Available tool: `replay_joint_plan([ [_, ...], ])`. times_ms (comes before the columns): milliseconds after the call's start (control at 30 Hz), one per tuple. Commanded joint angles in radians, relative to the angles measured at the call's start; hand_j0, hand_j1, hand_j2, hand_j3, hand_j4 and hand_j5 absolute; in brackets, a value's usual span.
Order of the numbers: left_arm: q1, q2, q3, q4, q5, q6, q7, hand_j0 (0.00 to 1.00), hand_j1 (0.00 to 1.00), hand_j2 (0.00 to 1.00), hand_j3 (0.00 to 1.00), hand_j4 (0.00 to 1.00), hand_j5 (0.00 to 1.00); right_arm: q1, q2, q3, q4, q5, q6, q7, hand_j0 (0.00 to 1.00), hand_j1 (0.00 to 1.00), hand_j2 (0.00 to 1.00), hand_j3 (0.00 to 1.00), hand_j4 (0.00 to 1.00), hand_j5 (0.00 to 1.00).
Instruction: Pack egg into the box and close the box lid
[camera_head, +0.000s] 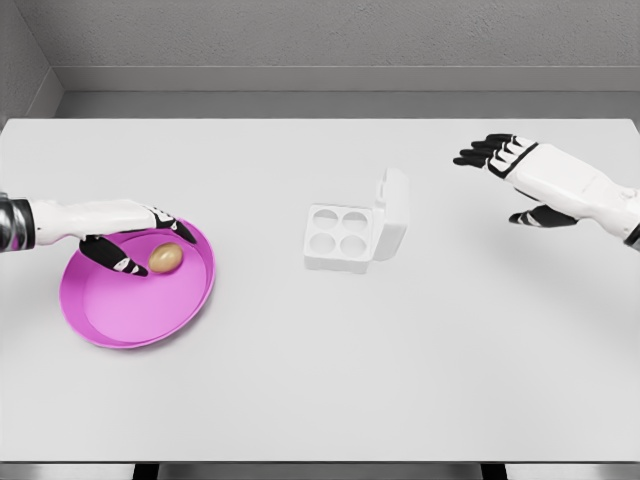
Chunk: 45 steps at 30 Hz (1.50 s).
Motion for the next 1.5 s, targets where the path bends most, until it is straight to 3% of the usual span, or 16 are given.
replay_joint_plan([
  [0, 0.0, -0.001, 0.002, 0.0, 0.007, 0.001, 0.0, 0.79, 0.79, 0.79, 0.79, 0.79, 0.79, -0.002, -0.001, 0.0, 0.0, -0.007, 0.0, -0.001, 1.0, 1.0, 1.0, 1.0, 1.0, 1.0],
  [1200, 0.026, -0.04, 0.003, 0.046, 0.005, 0.001, 0.0, 0.78, 0.78, 0.78, 0.78, 0.78, 0.78, -0.008, 0.0, 0.003, -0.002, -0.005, 0.0, -0.001, 1.0, 1.0, 1.0, 1.0, 1.0, 1.0],
  [1367, 0.026, -0.041, 0.003, 0.046, 0.005, 0.001, 0.0, 0.68, 0.68, 0.68, 0.68, 0.68, 0.68, -0.008, 0.0, 0.003, -0.002, -0.005, 0.0, -0.001, 1.0, 1.0, 1.0, 1.0, 1.0, 1.0],
  [1467, 0.026, -0.041, 0.003, 0.046, 0.005, 0.001, 0.0, 0.68, 0.68, 0.68, 0.68, 0.68, 0.68, -0.008, 0.0, 0.003, -0.002, -0.005, 0.0, -0.001, 1.0, 1.0, 1.0, 1.0, 1.0, 1.0],
])
